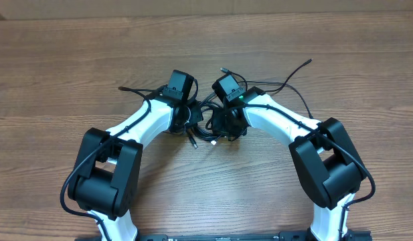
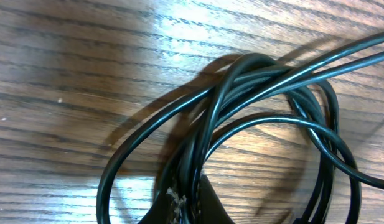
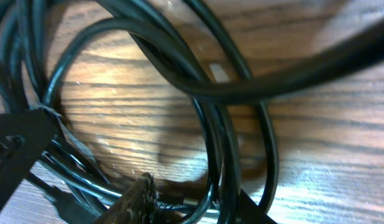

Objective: Untangle cables

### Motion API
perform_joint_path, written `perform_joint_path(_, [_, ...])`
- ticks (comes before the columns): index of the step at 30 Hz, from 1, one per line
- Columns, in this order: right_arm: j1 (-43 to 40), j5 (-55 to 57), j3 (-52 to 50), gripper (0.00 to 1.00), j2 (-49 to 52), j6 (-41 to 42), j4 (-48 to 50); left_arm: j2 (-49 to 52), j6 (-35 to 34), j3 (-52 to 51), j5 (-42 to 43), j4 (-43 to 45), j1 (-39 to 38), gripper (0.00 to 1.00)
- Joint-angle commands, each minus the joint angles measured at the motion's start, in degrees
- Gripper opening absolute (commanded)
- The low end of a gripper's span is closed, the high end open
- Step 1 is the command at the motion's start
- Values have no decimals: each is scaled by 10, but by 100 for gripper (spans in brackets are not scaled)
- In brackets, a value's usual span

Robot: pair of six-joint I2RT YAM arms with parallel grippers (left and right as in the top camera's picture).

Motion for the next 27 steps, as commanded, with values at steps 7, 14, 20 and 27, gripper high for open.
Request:
perform_joint_path(7, [8,71,-3,27,5,42,-11,8,16,-3,8,6,-1,4])
perform_joint_path(14, [11,71,-3,10,18,42,-12,8,20,-3,8,7,-1,4])
perform_joint_path(20, [11,70,-3,4,35,42,-11,-2,29,0,53,13,12,4])
perform_joint_path(27, [11,71,-3,4,35,42,-11,-38,29,4,239,55,76,4])
